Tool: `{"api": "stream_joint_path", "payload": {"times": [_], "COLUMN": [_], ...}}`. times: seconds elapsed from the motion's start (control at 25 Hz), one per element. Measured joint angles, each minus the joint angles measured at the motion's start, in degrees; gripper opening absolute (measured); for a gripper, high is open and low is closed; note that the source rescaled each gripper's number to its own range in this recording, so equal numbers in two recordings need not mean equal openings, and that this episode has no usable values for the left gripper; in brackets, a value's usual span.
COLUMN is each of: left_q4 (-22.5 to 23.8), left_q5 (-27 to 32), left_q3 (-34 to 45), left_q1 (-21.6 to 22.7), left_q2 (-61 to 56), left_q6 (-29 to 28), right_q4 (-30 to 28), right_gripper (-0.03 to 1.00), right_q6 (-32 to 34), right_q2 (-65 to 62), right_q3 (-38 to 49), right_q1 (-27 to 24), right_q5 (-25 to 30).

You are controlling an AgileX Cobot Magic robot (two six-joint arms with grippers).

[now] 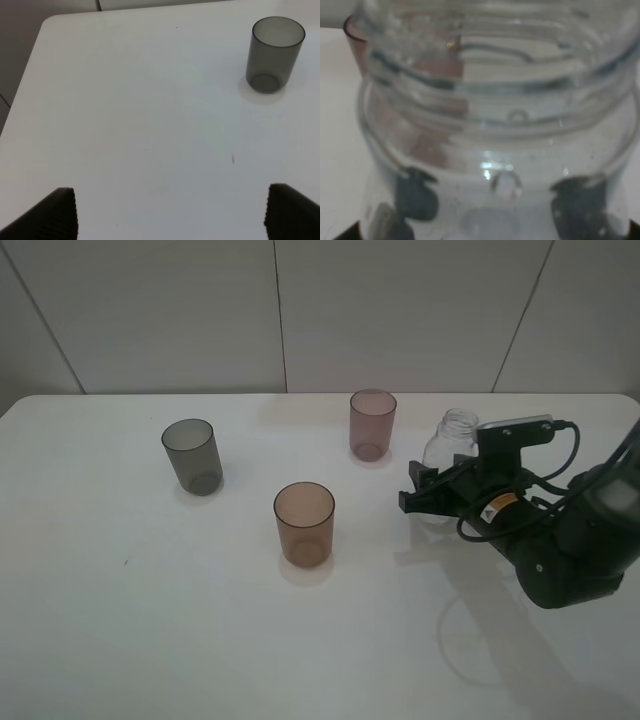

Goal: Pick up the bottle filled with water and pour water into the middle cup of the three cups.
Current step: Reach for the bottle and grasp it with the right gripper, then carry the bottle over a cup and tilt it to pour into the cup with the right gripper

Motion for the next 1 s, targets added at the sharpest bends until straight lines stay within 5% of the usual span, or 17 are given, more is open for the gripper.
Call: {"api": "stream_joint_path", "payload": {"times": [0.6,0.76,1.0], "left_q4": [0.0,0.0,0.0], "left_q5": [0.0,0.0,0.0], "left_q3": [0.0,0.0,0.0], "left_q1": [0.0,0.0,0.0], "left_q2": [0.0,0.0,0.0], "left_q6": [0.0,0.0,0.0], "right_q4": [0.7,0.9,0.9], "right_gripper": [0.03,0.03,0.03], "right_q6": [-0.7,-3.9,-7.3], "right_q2": [-2.9,-10.0,-24.2], "right_q3": [0.0,0.0,0.2], "right_q1": [0.0,0.0,0.0], "right_q5": [1.7,8.4,26.2]}}
